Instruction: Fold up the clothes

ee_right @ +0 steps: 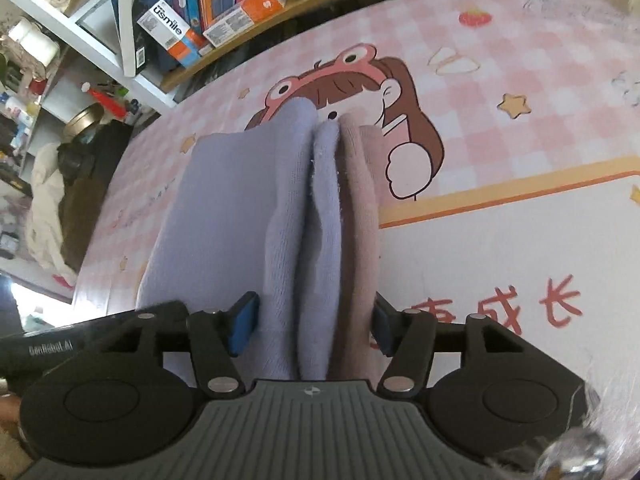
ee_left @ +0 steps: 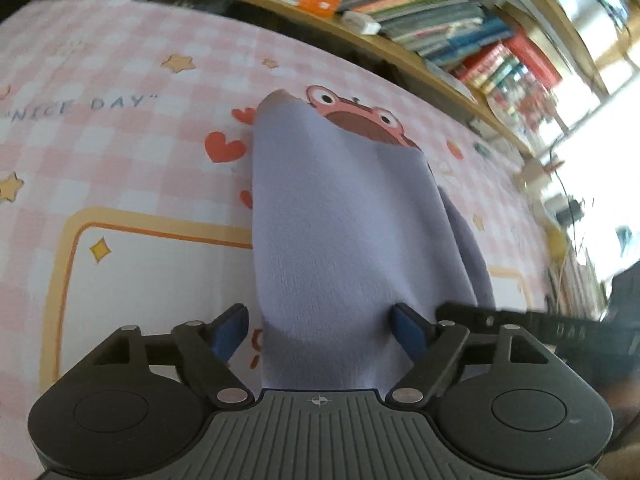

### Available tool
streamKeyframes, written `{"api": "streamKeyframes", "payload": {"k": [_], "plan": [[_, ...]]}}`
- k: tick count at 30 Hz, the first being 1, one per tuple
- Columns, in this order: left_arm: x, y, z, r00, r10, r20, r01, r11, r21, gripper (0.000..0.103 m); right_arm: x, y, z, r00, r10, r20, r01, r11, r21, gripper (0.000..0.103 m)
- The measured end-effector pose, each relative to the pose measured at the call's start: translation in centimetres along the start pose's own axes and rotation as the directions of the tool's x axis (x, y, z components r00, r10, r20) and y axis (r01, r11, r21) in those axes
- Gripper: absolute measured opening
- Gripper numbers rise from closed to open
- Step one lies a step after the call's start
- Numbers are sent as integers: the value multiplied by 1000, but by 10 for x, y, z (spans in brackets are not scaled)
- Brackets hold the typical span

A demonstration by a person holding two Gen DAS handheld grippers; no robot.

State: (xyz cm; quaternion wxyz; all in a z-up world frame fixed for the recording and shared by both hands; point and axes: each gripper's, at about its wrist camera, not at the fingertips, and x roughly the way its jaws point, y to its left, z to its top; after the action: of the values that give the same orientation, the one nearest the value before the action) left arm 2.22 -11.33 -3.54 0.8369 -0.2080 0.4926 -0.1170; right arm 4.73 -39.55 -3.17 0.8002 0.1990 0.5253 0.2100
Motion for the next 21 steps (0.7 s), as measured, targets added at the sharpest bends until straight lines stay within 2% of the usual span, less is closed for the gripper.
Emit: {"api": "streamKeyframes", "payload": {"k": [3, 5, 6, 8, 10, 13, 16, 21], "plan": [[9, 1, 2, 1000, -5, 8, 5, 999, -42, 80, 3, -4, 3, 999, 41, -13, -41, 999, -10, 59], [13, -2, 2, 1000, 0, 20, 1, 998, -62, 76, 4, -3, 4, 999, 51, -17, -51, 998, -33, 57], [14, -5, 2, 1000, 7, 22, -6, 998, -63, 68, 5, -4, 4, 998, 61, -19, -62, 997, -45, 53], [15, -14, 1, 999, 43, 29, -42, 998, -43, 64, 8, -7, 4, 996, 90, -26, -92, 994, -65, 42], [11, -27, -1, 995, 85, 50, -85, 996, 5, 56, 8, -8, 5, 994, 109, -22, -111, 989, -96, 35], [2, -50, -6, 986, 134, 100, -143, 985, 92, 49, -1, 3, 1, 995, 90, 32, -80, 972, -220, 29], [-9, -65, -6, 975, 151, 164, -173, 976, 130, 48, -15, 18, -1, 989, 95, 109, -56, 946, -320, 28], [-31, -68, 11, 964, 109, 243, -145, 981, 132, 48, -35, 33, 10, 971, 133, 196, -48, 921, -386, 28]]}}
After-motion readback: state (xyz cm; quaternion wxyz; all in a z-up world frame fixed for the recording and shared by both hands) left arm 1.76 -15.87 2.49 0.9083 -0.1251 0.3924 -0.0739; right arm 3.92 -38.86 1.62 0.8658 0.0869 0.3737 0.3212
